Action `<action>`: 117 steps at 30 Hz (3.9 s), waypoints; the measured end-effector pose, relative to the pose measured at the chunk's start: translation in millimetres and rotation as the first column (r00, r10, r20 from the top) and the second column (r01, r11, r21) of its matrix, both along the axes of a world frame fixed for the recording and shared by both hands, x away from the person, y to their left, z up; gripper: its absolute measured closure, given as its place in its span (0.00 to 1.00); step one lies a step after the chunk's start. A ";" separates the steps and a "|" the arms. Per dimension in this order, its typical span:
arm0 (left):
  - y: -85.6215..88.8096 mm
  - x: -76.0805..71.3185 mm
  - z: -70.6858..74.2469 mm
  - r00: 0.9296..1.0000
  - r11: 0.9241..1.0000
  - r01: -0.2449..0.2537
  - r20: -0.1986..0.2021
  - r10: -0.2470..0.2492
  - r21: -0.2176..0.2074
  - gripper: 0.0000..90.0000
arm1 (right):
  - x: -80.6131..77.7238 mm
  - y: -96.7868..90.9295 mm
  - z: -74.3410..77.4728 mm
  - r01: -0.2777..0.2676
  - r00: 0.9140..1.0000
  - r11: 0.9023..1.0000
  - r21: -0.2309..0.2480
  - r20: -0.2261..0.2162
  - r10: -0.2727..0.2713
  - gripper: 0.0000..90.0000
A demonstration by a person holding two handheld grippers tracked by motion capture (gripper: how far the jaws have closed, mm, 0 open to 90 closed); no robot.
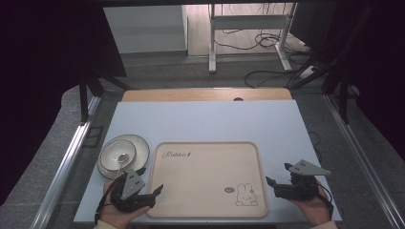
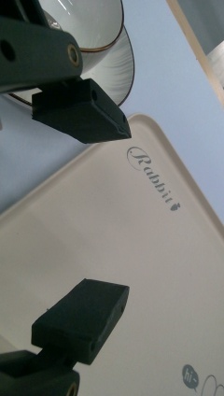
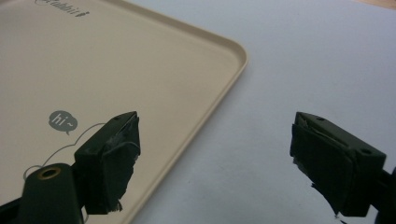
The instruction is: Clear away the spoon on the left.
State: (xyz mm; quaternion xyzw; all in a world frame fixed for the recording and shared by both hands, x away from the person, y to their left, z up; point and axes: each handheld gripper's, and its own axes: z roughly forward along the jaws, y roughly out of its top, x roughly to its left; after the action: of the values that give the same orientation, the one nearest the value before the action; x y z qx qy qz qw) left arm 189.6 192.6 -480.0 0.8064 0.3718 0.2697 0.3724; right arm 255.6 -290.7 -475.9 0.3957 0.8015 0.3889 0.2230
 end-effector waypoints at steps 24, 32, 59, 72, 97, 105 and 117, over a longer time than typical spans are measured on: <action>15.5 -10.9 26.1 0.997 0.999 -0.042 0.063 0.043 -0.018 0.26 | 2.3 2.3 0.2 -0.009 1.000 1.000 -0.007 0.002 0.009 0.18; 18.9 -12.0 28.8 0.996 0.998 -0.051 0.068 0.052 -0.020 0.26 | 3.5 0.3 0.9 0.011 1.000 1.000 -0.006 0.001 -0.011 0.19; 70.6 -32.4 25.6 0.975 0.976 -0.214 0.059 0.216 -0.027 0.26 | 3.9 5.1 0.2 -0.028 0.999 1.000 -0.013 0.022 0.029 0.19; 87.0 -31.2 10.1 0.967 0.969 -0.245 0.065 0.245 -0.009 0.27 | 5.1 4.5 -1.6 -0.023 1.000 0.999 -0.027 0.011 0.024 0.19; 83.2 -16.8 -5.3 0.976 0.979 -0.202 0.088 0.200 0.020 0.86 | 6.4 5.9 -4.0 -0.022 1.000 0.998 -0.050 0.003 0.022 0.18; 83.9 -16.8 -4.5 0.967 0.972 -0.232 0.111 0.227 0.031 0.94 | 7.3 6.2 -4.1 -0.021 1.000 0.998 -0.053 0.003 0.021 0.18; 87.0 -14.5 -4.1 0.954 0.963 -0.269 0.145 0.263 0.019 1.00 | 7.8 6.6 -5.1 -0.021 1.000 0.998 -0.059 0.001 0.021 0.18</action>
State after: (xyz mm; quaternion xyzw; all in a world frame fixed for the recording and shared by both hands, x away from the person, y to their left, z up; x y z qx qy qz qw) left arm 175.1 279.6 -484.1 0.7348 0.4443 0.3810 0.3426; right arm 263.4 -284.1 -481.0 0.3803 0.8166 0.3679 0.2308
